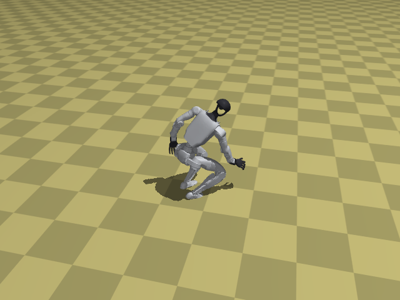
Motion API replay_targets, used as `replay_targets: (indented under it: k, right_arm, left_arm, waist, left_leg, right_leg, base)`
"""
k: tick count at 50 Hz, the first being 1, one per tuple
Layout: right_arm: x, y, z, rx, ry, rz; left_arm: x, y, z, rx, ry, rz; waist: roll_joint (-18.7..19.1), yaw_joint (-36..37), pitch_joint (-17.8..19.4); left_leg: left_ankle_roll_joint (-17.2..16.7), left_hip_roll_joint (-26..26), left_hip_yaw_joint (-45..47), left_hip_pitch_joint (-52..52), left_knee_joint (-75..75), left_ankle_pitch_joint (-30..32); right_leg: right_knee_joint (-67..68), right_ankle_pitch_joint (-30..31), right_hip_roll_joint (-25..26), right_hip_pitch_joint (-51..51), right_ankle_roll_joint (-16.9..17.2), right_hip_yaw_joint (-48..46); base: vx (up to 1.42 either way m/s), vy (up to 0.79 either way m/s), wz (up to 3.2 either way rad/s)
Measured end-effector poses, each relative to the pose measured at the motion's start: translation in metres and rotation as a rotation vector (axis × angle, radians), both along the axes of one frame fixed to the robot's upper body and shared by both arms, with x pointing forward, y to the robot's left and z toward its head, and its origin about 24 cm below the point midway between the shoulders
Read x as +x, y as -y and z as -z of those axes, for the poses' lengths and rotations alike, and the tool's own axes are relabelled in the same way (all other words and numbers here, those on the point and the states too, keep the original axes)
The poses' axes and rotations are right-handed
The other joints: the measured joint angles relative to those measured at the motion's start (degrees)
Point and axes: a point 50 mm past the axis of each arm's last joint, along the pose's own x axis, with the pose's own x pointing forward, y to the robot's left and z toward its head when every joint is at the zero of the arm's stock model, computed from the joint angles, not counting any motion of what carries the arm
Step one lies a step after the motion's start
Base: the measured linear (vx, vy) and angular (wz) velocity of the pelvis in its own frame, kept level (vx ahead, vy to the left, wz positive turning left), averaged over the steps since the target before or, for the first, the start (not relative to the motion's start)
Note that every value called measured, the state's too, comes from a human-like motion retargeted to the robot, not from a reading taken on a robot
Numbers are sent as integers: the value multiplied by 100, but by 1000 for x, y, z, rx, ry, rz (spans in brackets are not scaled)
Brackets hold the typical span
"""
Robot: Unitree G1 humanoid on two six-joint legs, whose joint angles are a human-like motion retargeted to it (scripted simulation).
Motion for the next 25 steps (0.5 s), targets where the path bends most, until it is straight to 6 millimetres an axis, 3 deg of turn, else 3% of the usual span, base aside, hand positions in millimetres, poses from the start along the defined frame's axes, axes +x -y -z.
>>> replay_targets:
  k: [3,5,8,12,15,20,25]
  right_arm:
    - [-3,34,-36,-164,-47,75]
    - [-9,56,-66,-289,-78,134]
    - [-15,72,-92,-430,-114,197]
    - [-34,87,-75,-543,-223,246]
    - [-42,91,-73,-577,-194,279]
    - [-41,97,-103,-469,-34,331]
    - [-24,87,-139,-269,151,275]
  left_arm:
    - [4,-9,-5,-22,-10,22]
    - [8,-11,-8,-39,-13,62]
    - [8,-24,-13,-12,-19,129]
    - [-26,-46,-11,55,-113,226]
    - [-34,-53,-14,88,-113,290]
    - [-5,-35,-14,84,-1,318]
    - [48,2,-17,12,122,190]
  waist:
    - [438,185,226]
    - [783,231,768]
    - [973,43,1658]
    - [980,8,1743]
    - [980,33,1743]
    - [980,159,1743]
    - [980,117,1743]
  left_leg:
    - [148,90,69,-760,990,-377]
    - [280,229,173,-841,1625,-738]
    - [403,328,430,-841,2177,-780]
    - [447,299,647,-841,2625,-781]
    - [354,221,599,-841,2558,-781]
    - [53,48,268,-841,1623,-781]
    - [-64,25,29,-841,293,-264]
  right_leg:
    - [1141,-397,-54,-804,-203,170]
    - [1880,-541,106,-1087,-304,353]
    - [2769,-502,278,-1432,-440,669]
    - [3440,-653,381,-1506,-487,889]
    - [3331,-660,481,-1506,-468,897]
    - [2207,-661,646,-1506,-162,847]
    - [645,-484,412,-1279,194,688]
  base:
    - [-8,1,40]
    - [-13,0,-12]
    - [-18,-3,-8]
    - [-11,-3,10]
    - [-5,-1,-5]
    - [3,0,-3]
    - [-1,0,19]
